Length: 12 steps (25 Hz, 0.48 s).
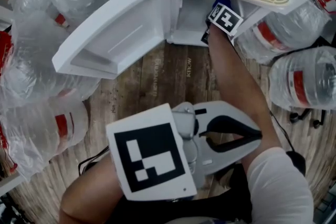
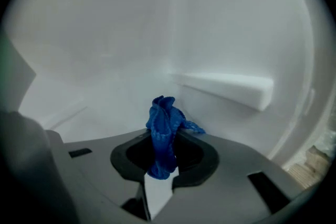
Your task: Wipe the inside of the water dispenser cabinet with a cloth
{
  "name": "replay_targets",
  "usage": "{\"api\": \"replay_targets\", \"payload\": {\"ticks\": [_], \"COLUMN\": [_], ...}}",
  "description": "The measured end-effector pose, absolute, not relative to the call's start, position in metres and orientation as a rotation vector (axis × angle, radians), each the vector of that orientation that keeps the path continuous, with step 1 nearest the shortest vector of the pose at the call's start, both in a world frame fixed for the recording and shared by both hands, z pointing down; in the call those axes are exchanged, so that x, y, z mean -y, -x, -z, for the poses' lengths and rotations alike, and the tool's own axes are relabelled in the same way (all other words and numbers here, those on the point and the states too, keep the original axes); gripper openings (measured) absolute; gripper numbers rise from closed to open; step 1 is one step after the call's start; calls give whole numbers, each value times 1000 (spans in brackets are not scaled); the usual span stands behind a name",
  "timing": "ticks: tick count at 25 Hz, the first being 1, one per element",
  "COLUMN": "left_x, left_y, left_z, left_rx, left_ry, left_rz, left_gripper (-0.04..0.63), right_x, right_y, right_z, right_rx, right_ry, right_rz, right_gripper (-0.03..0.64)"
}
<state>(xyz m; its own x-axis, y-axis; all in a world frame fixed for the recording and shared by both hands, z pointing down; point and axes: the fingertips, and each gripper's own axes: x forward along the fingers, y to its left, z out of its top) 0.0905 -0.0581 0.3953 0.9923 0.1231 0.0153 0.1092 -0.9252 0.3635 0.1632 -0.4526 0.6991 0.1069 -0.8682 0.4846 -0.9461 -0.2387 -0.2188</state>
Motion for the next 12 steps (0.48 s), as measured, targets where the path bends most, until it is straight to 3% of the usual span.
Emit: {"api": "replay_targets", "payload": {"ticks": [12], "left_x": [63], "left_y": [-84], "left_z": [-395], "left_rx": [-207], "left_ry": [-2754], "left_rz": [-42], "left_gripper": [3], "right_x": [422], "right_y": [-143], "right_z": [-624], "right_rx": [2054], "right_ry": [-2221], "right_rz": [-600], "right_gripper": [75]}}
